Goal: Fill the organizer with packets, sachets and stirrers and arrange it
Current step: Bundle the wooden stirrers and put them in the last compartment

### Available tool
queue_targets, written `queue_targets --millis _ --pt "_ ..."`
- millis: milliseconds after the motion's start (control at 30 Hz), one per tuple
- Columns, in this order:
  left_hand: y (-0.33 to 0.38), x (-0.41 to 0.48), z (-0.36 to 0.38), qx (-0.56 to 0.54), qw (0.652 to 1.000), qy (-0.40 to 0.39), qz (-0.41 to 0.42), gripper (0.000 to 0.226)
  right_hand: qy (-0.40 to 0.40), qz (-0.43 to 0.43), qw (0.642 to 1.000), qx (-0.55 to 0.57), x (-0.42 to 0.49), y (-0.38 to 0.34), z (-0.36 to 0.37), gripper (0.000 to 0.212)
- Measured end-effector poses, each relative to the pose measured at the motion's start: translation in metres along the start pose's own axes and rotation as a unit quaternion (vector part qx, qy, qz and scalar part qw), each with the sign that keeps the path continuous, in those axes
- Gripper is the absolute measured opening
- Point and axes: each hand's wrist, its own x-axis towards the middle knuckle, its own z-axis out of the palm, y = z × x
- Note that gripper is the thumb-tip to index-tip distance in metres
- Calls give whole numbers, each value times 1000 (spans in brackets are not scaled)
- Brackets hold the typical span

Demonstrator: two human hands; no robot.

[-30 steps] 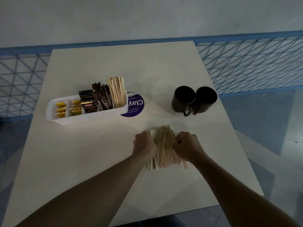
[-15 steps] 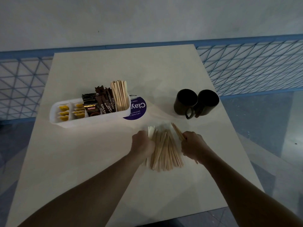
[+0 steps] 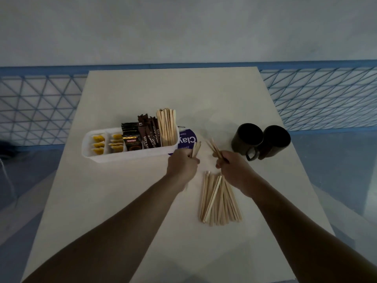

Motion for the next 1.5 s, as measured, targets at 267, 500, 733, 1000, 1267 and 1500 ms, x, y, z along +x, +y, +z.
queue_targets --millis 267,500,733,1000,1267,1500 --pt "32 19 -46 -165 986 15 16 20 16 -42 994 101 38 -59 21 21" --pt "49 38 -81 -239 965 79 79 22 31 -67 976 203 68 -104 39 28" --pt "42 53 -88 -266 952 134 77 23 61 -81 954 282 87 -120 57 27" --pt "20 66 -81 -240 953 171 72 24 53 -91 952 289 97 -116 76 25" --pt "13 67 -73 -131 967 206 67 22 57 -92 982 155 95 -102 84 22" --pt "18 63 -79 -91 964 224 109 32 95 -142 985 36 90 -105 73 30"
